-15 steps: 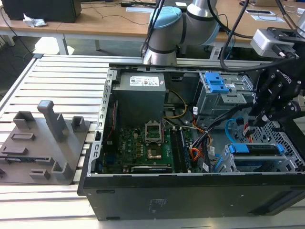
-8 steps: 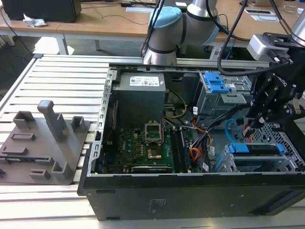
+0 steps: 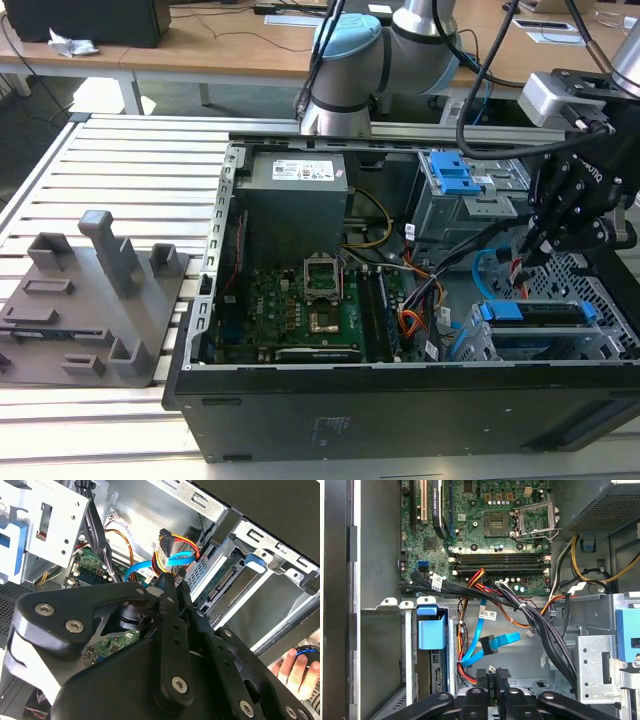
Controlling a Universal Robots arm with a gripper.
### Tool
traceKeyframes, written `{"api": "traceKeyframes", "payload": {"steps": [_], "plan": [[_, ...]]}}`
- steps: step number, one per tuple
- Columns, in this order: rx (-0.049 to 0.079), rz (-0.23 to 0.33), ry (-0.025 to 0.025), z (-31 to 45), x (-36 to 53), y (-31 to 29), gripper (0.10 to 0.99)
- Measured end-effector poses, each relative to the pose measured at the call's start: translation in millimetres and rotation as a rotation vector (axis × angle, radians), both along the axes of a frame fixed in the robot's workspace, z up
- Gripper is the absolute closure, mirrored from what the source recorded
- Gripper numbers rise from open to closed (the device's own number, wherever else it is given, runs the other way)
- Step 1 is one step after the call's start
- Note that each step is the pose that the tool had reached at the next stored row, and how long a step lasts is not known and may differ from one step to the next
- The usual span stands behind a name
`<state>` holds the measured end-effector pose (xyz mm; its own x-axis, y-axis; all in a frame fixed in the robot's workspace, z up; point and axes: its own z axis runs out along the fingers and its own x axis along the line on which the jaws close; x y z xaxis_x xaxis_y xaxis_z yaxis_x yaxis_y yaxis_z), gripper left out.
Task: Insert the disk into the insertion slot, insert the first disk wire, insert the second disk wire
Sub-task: 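Insert the first disk wire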
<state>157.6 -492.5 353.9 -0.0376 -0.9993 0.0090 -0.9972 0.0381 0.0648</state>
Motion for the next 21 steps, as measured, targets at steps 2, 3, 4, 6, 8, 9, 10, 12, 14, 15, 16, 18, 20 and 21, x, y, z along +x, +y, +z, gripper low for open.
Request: {"api": "traceKeyframes", "payload": {"steps": [2,3,4,6,8,9,10,12,14,15,16,18,20,21], "plan": [[0.000,0.000,0.0000,0.0,0.0,0.0,0.922],[0.000,0.000,0.0001,0.0,0.0,0.0,0.922],[0.000,0.000,0.0000,0.0,0.0,0.0,0.922],[-0.001,0.000,0.0000,0.0,0.0,0.0,0.922],[-0.001,0.000,0.0000,0.0,0.0,0.0,0.922],[-0.001,0.000,0.0000,0.0,0.0,0.0,0.922],[-0.001,0.000,0.0000,0.0,0.0,0.0,0.922],[-0.001,0.000,0.0002,0.0,2.6,0.0,0.922],[-0.001,0.000,0.0004,-0.1,4.3,0.0,0.922],[-0.001,0.000,0.0004,0.0,4.3,-1.0,0.922],[-0.001,0.000,0.0005,-0.1,4.3,-3.4,0.922],[-0.001,0.000,0.0005,0.0,4.3,-7.4,0.922],[-0.001,0.000,0.0005,-0.1,4.3,-11.4,0.922],[-0.001,0.000,0.0005,-0.1,4.3,-14.9,0.922]]}}
